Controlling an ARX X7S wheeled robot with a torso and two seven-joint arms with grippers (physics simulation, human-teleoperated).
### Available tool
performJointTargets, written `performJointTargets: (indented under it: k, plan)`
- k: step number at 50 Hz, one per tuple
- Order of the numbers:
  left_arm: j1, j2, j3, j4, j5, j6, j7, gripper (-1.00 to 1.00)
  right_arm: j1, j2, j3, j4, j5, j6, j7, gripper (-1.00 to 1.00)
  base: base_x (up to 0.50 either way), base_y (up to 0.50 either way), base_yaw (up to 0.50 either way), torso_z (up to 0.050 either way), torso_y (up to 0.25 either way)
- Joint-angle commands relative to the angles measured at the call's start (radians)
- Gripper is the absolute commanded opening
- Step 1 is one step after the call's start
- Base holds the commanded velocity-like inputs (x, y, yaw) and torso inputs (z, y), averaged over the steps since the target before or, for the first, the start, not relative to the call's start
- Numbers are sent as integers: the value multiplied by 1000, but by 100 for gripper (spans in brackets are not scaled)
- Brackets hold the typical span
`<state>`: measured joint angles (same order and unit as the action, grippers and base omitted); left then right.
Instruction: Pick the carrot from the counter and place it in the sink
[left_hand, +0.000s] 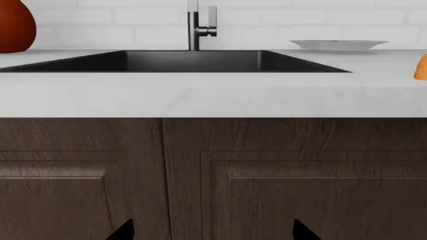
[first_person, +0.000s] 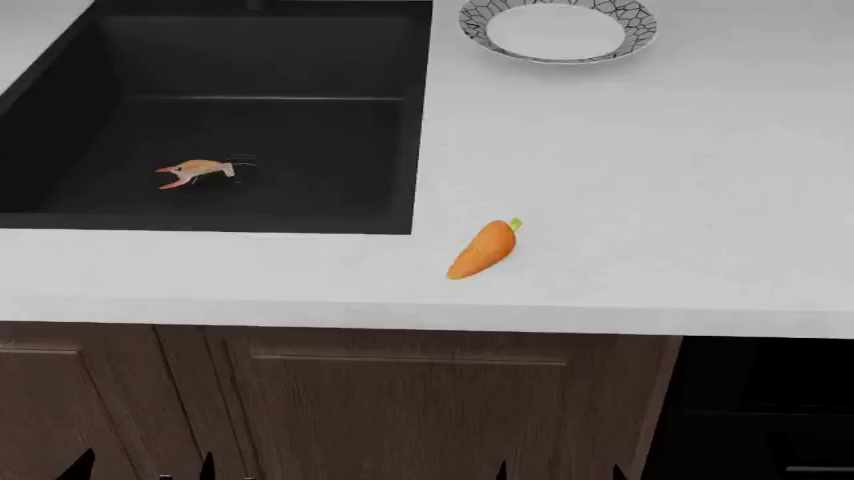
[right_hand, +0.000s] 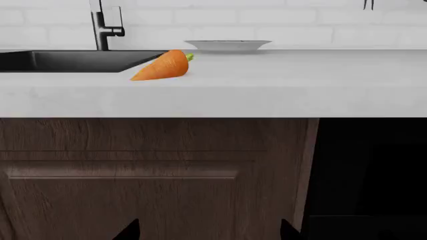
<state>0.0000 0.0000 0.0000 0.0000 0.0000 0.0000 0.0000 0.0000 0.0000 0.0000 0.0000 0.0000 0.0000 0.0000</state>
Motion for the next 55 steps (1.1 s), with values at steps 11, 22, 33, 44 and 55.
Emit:
performJointTargets:
  k: [11,22,33,44,55]
  plan:
    - [-1,-69,69,10,-93,4,-75,100,-1,42,-52,19,46,-22,56,100,0,0,0,0,0]
    - [-5,-87,97,-4,-89,24,-82,100,-10,61,-70,4,84,-27,72,100,0,0,0,0,0]
    - [1,-100,99,25,-125,9,-94,100,-18,77,-88,-37,99,-10,91,100,0,0,0,0,0]
    - [29,-157,81,412,-142,-274,-157,100,-48,126,-102,-440,87,288,143,100,0,0,0,0,0]
    - [-176,-222,-49,628,-242,-693,-221,100,71,173,-65,-689,85,683,187,100,0,0,0,0,0]
